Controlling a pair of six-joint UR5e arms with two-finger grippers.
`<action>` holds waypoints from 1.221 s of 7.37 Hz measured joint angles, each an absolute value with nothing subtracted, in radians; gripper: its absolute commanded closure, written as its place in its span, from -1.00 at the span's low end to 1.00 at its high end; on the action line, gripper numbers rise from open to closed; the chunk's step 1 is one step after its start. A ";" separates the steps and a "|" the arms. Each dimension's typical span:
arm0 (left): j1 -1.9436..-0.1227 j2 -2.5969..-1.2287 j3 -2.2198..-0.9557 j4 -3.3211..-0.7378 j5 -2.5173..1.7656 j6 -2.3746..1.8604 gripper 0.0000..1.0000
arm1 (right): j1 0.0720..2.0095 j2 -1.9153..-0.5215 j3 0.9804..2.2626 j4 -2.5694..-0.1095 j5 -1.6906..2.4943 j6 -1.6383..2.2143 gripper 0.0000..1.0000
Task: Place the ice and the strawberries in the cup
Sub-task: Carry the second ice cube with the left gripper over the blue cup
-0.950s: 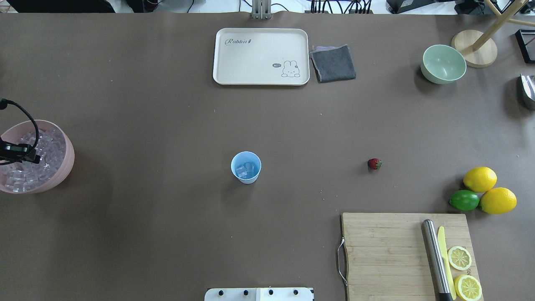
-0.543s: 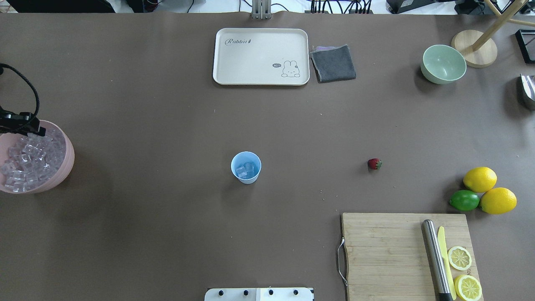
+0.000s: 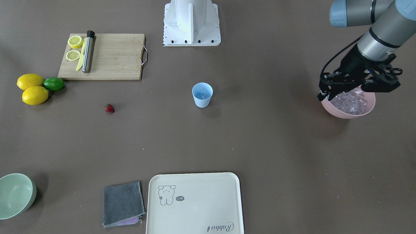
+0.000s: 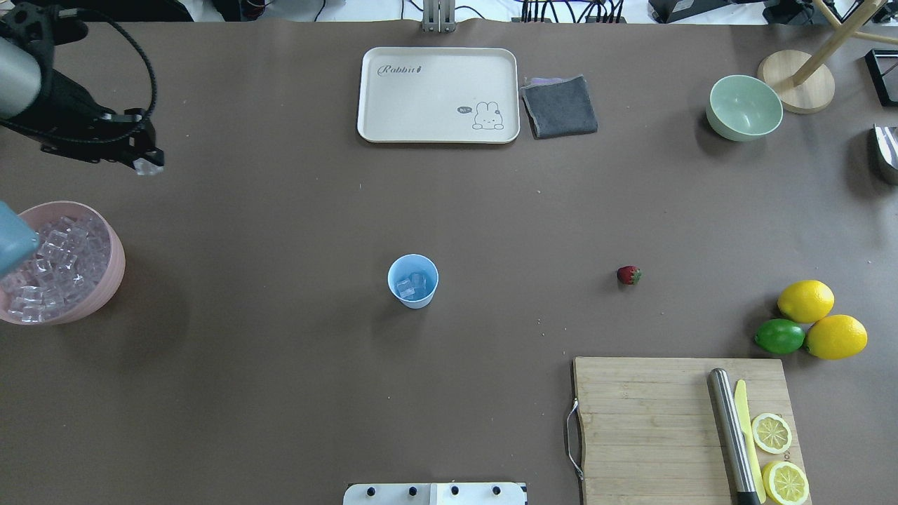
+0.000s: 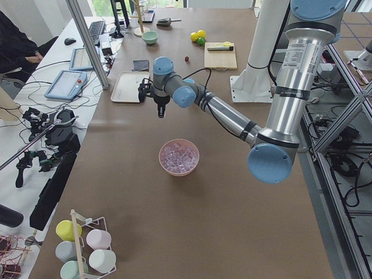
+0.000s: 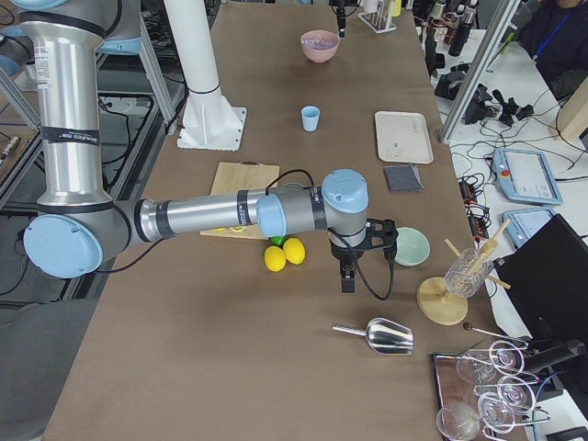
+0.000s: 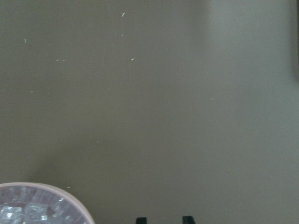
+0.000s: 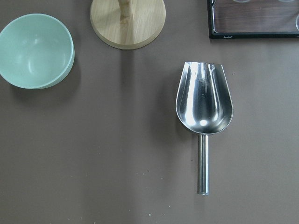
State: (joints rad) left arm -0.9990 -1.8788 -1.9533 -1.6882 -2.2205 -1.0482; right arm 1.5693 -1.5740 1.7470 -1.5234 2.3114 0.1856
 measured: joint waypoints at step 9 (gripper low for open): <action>-0.536 -2.173 -1.715 -2.012 -1.826 -1.399 1.00 | 1.569 -1.587 1.744 -1.524 2.309 0.186 -1.00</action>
State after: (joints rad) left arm -0.5363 -2.1729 -1.7153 -2.0119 -1.8256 -1.3993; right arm 1.5692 -1.5870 1.7440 -1.5244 2.3086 0.1856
